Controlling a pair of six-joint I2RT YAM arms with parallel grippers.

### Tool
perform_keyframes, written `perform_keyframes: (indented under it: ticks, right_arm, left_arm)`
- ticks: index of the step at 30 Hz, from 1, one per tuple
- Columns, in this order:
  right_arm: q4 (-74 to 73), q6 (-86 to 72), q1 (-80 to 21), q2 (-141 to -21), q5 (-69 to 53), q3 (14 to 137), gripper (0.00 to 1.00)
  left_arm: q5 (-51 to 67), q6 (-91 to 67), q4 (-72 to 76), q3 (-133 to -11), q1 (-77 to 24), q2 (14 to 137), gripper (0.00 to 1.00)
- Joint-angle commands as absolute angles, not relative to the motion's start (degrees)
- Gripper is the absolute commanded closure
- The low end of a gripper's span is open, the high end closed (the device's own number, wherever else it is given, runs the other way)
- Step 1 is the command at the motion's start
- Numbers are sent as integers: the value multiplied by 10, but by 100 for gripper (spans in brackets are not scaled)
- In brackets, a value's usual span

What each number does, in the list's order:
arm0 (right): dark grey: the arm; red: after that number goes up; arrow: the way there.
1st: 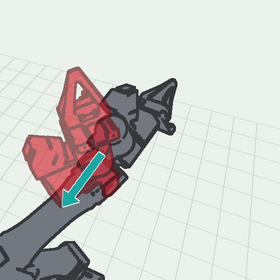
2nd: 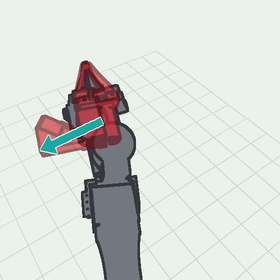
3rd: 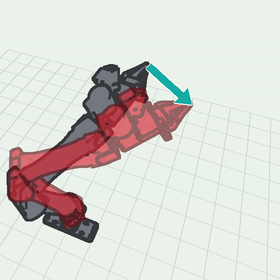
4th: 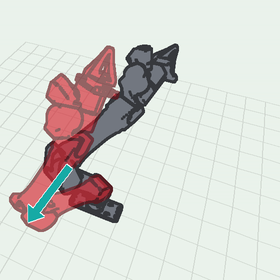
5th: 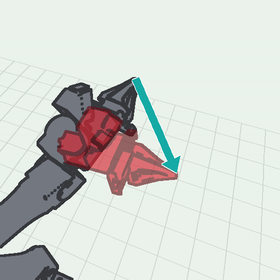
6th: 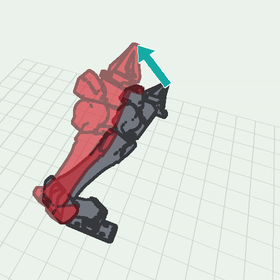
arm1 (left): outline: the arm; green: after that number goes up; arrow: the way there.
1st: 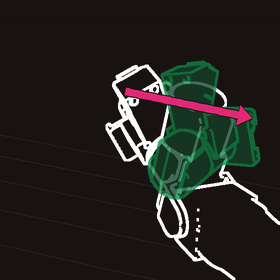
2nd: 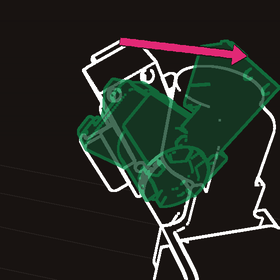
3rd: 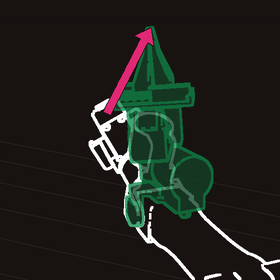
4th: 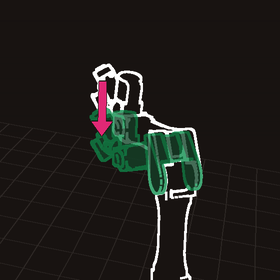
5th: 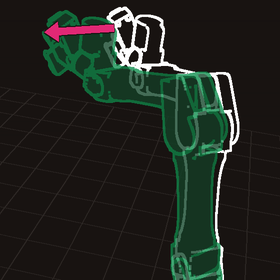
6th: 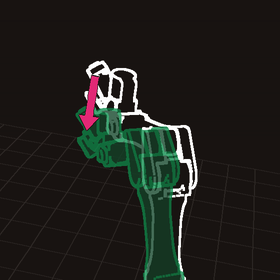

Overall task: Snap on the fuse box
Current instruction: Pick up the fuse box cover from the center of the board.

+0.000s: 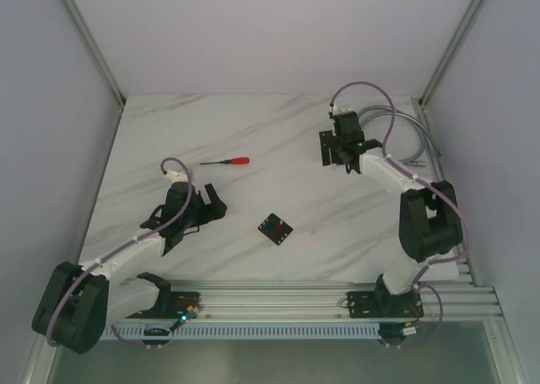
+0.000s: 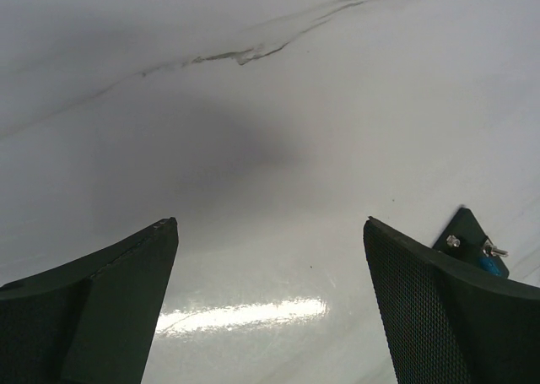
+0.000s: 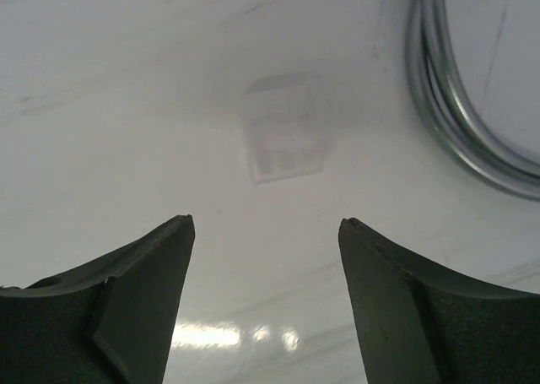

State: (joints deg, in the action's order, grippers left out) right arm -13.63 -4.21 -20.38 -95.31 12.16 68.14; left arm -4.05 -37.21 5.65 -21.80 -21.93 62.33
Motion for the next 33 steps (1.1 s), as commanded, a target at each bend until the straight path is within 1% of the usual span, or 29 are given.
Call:
perform_keyframes:
  ticks: [1, 6, 14, 16, 18, 22, 24, 27, 33]
  right_arm:
    - [-113, 4, -166, -1003, 70, 728, 23]
    - [-108, 17, -143, -1058, 47, 759, 21]
    - [-105, 20, -128, -1136, 46, 800, 22]
    - [-106, 19, -128, -1149, 46, 805, 24]
    - [-106, 20, -128, -1154, 40, 805, 29]
    - [-105, 19, -129, -1137, 13, 789, 48]
    - [-107, 20, -130, -1120, 2, 777, 55]
    - [-107, 24, -138, -1084, -11, 752, 59]
    - [-110, 31, -200, -982, -21, 680, 59]
  left_arm:
    - [-27, -346, 82, -218, -212, 638, 0]
    - [-27, -340, 86, -218, -209, 649, 0]
    - [-23, -338, 88, -220, -206, 658, 0]
    - [-22, -338, 88, -220, -206, 660, 0]
    - [-18, -338, 89, -221, -206, 661, 0]
    - [-13, -338, 91, -221, -205, 663, 0]
    - [-10, -338, 91, -221, -205, 663, 0]
    - [-7, -339, 90, -221, -205, 661, 0]
    - [-3, -343, 91, -219, -205, 658, 0]
